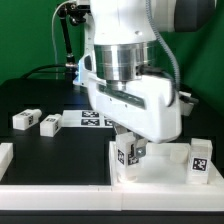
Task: Assemble square table
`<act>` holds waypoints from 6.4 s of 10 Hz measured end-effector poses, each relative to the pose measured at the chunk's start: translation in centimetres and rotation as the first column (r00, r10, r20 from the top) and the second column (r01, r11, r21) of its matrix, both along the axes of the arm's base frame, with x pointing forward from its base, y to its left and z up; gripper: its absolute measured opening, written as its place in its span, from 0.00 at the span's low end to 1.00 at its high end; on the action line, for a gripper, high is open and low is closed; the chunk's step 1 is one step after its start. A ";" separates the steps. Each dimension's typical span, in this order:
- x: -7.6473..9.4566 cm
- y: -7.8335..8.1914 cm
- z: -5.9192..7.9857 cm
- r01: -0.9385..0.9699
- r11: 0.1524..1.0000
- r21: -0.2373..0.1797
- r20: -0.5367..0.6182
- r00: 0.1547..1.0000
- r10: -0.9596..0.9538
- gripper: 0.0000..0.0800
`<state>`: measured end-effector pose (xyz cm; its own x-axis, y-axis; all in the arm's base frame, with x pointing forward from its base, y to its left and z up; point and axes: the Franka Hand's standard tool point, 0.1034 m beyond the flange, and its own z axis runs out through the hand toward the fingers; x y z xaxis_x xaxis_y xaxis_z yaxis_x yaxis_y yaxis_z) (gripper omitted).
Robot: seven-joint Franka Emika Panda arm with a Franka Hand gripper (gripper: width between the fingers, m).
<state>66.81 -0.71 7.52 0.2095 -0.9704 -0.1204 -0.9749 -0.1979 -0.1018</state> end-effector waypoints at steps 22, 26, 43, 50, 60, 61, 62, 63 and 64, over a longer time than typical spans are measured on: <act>-0.2 -0.1 -0.8 -0.611 0.784 -0.108 0.037 0.786 0.617 0.36; -0.1 -0.1 -0.9 0.038 0.999 -0.008 0.001 0.999 -0.038 0.36; -0.2 0.3 -0.7 -0.871 0.473 -0.134 0.032 0.473 0.881 0.43; 0.7 0.5 -0.5 0.052 0.999 0.003 -0.093 0.994 -0.051 0.36; 0.5 0.2 -1.3 -0.297 0.955 -0.001 0.018 0.955 0.297 0.81; 0.5 0.1 -1.3 -0.374 0.927 -0.010 0.029 0.927 0.374 0.81; 0.5 0.1 -1.3 -0.447 0.895 -0.019 0.038 0.894 0.447 0.81; 0.5 0.1 -1.3 -0.517 0.855 -0.031 0.045 0.854 0.518 0.81; 0.4 0.1 -1.0 -0.696 0.714 -0.078 0.032 0.714 0.699 0.81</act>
Offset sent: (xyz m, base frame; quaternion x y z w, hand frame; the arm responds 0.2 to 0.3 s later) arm 0.0000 0.0000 0.0000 0.0000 0.0000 0.1296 0.9916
